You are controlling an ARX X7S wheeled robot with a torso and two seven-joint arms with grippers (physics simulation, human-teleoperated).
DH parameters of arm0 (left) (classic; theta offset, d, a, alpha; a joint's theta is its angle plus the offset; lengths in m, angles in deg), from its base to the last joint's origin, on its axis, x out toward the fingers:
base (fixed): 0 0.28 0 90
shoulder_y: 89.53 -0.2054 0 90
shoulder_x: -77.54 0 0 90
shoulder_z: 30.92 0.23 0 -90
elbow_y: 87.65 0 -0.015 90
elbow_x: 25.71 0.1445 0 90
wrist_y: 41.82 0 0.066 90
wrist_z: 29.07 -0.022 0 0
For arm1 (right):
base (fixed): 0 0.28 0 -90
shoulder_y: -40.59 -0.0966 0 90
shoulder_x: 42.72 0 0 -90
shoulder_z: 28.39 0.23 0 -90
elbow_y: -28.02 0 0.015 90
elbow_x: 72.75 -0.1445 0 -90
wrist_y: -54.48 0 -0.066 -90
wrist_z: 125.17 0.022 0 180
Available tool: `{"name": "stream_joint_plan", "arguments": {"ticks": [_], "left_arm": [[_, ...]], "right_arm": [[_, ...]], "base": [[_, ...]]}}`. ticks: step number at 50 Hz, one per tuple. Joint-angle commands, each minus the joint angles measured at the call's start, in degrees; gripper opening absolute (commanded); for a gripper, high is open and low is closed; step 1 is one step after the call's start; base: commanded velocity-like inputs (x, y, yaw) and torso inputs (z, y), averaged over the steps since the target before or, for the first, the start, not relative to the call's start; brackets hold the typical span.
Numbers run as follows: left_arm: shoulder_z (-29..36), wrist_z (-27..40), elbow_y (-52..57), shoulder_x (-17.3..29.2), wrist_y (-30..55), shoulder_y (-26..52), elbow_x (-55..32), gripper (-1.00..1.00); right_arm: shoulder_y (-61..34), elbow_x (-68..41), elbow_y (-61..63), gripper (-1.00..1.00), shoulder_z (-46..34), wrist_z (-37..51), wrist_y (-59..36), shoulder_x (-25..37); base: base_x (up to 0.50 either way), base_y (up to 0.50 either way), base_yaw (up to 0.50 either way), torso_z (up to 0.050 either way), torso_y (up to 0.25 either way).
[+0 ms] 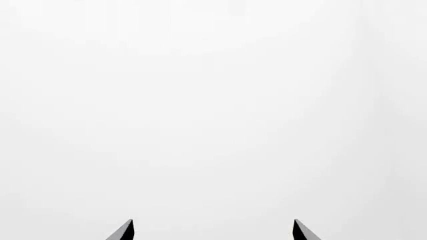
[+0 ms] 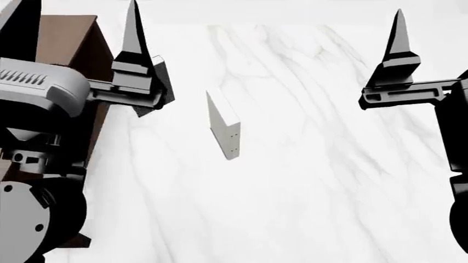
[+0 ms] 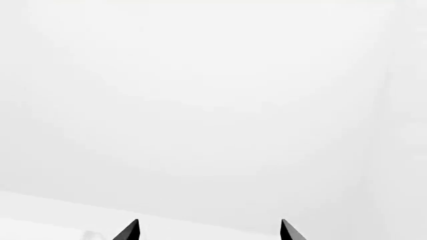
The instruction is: Pick up the book on the right and place it under the cabinet shelf.
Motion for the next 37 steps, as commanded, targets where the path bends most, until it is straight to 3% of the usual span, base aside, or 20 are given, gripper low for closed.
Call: {"name": "stream_joint_plan", "arguments": {"ticks": [1, 20, 37], "left_arm": [[-1.6, 1.1, 1.7, 1.1, 1.8, 1.9, -2.8, 1.0], [-4.6, 2.5, 3.0, 3.9, 4.1, 4.7, -7.1, 1.0], [-6.7, 3.5, 3.7, 7.1, 2.8, 1.3, -7.7, 1.0]], "right_arm": [[0.9, 0.6, 0.3, 1.0, 0.0, -0.2, 1.1, 0.2], [1.3, 1.2, 0.9, 1.0, 0.2, -0.7, 1.3, 0.0], [-0.5, 1.2, 3.6, 1.0, 1.6, -0.6, 0.2, 0.8]], "base": [[0.0, 0.0, 0.0, 0.0, 0.152], [0.0, 0.0, 0.0, 0.0, 0.153], [0.0, 0.0, 0.0, 0.0, 0.185]]}}
